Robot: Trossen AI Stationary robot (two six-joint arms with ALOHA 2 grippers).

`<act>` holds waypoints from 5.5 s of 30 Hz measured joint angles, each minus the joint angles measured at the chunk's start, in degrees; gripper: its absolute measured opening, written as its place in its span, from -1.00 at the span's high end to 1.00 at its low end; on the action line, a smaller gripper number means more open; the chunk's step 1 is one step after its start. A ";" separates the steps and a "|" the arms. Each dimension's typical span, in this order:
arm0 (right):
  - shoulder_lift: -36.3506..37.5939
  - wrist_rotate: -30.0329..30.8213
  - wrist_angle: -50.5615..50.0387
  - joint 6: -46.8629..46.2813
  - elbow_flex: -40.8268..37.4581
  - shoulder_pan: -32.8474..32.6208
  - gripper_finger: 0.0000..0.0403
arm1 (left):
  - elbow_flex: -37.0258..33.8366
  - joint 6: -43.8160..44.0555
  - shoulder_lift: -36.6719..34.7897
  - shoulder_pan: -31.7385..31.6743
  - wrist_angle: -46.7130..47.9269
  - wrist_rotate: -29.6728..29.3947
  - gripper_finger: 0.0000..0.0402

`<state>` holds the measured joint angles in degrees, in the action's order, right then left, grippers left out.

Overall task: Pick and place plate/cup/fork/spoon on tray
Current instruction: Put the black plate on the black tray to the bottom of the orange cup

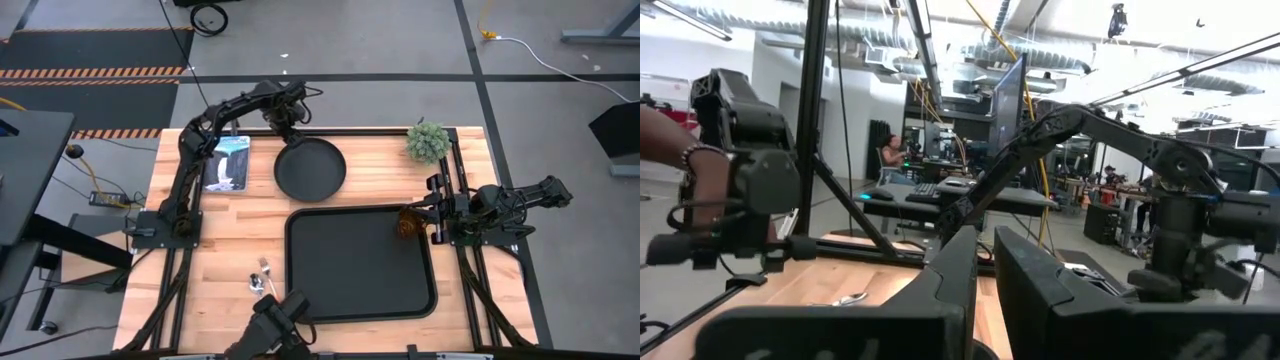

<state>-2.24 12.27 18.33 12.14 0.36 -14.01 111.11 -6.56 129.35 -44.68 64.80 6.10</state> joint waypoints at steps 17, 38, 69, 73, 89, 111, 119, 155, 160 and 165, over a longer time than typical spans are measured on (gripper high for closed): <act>0.00 0.02 0.00 0.01 0.00 -0.01 0.77 | 0.00 -0.70 4.54 -0.51 -1.31 1.96 0.22; 0.00 0.02 -0.01 0.02 0.00 0.00 0.77 | 0.04 1.58 3.95 -0.76 -1.32 2.95 0.92; 0.00 0.02 0.00 0.00 0.00 0.01 0.77 | 0.02 10.59 -0.74 27.01 -7.24 9.54 0.93; 0.00 0.01 -0.01 0.01 0.00 0.00 0.77 | 0.02 12.73 -0.74 31.84 -10.52 9.88 0.93; 0.00 0.02 0.00 0.00 0.00 0.01 0.77 | 0.05 20.80 1.01 41.68 -20.14 7.44 0.93; 0.00 0.00 0.03 0.00 0.00 0.00 0.77 | 0.04 2.52 -0.60 38.39 -8.55 6.23 0.34; -0.01 0.00 0.02 0.00 0.00 0.01 0.77 | -0.04 -1.40 2.17 39.54 -0.65 4.54 0.34; 0.00 0.01 0.00 0.00 0.00 -0.01 0.77 | 0.05 -13.16 4.19 50.68 -12.31 5.05 0.35; 0.00 0.00 -0.03 0.02 0.00 0.00 0.77 | 0.04 -13.14 5.34 51.80 -18.84 5.17 0.41; 0.00 0.02 0.13 0.00 0.00 0.01 0.77 | 0.04 -13.43 5.41 51.83 -21.71 3.94 0.48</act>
<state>-2.24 12.29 18.45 12.14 0.36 -14.00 111.15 -19.99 134.76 7.14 43.09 10.04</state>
